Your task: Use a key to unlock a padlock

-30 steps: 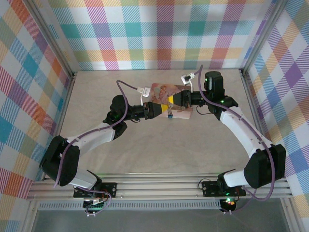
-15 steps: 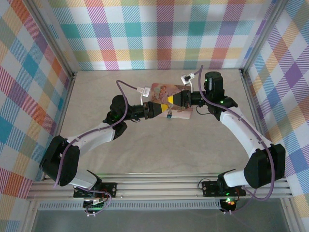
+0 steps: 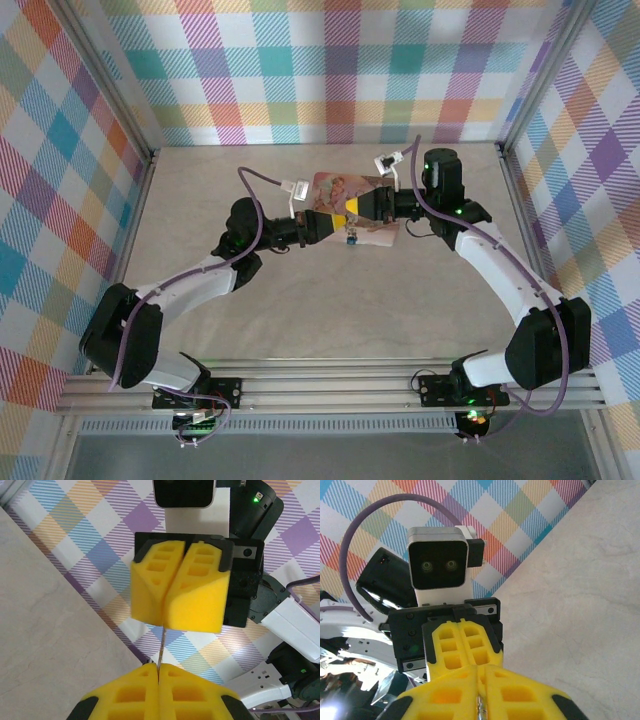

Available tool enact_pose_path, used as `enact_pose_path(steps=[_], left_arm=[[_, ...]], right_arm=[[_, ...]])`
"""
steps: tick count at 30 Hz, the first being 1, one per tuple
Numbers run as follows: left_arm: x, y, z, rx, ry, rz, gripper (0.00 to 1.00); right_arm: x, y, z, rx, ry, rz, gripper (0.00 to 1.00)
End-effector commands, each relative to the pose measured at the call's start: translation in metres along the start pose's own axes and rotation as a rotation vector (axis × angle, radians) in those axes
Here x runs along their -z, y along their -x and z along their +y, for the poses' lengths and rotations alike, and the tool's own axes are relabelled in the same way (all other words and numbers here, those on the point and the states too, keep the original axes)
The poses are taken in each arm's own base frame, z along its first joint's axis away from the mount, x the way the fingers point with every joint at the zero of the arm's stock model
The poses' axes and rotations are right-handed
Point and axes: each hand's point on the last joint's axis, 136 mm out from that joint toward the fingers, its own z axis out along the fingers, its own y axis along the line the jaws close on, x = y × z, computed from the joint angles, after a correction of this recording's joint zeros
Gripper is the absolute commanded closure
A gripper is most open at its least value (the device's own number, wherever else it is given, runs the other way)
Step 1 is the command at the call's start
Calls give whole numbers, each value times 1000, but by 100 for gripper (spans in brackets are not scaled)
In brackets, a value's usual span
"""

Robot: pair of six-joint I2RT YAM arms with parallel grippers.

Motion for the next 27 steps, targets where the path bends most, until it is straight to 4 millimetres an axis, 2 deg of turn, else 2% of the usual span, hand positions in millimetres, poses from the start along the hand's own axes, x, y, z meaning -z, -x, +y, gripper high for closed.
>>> enact_pose_path(steps=[1,4,7,9,12,14,17,20,23,27], left_arm=[[9,3,0,-53,40,-25,100],[15,-3,8,-54,88,-11,100],[22,-10,16,-50,126,-3,100],[27,-17,23,-44,170,11,100],[36,-32,37,-38,242,43,100],[45,-44,47,-31,288,64,100],[58,-65,64,-13,362,90,100],[68,-84,79,17,413,115,100],[78,-100,93,33,471,145,100],[88,-117,108,36,521,175,100]], right_arm=[[-1,-3,0,-3,-2,0,76],[-1,-3,-9,-35,-50,-11,62],[0,-3,-18,-75,-97,-24,58],[2,-3,-30,-110,-161,-46,54],[11,-8,-61,-196,-350,-93,51],[19,-22,-86,-240,-500,-93,53],[19,-51,-111,-248,-665,-47,55],[11,-78,-126,-259,-775,-10,54],[2,-98,-140,-261,-864,19,48],[-11,-112,-161,-258,-938,49,47]])
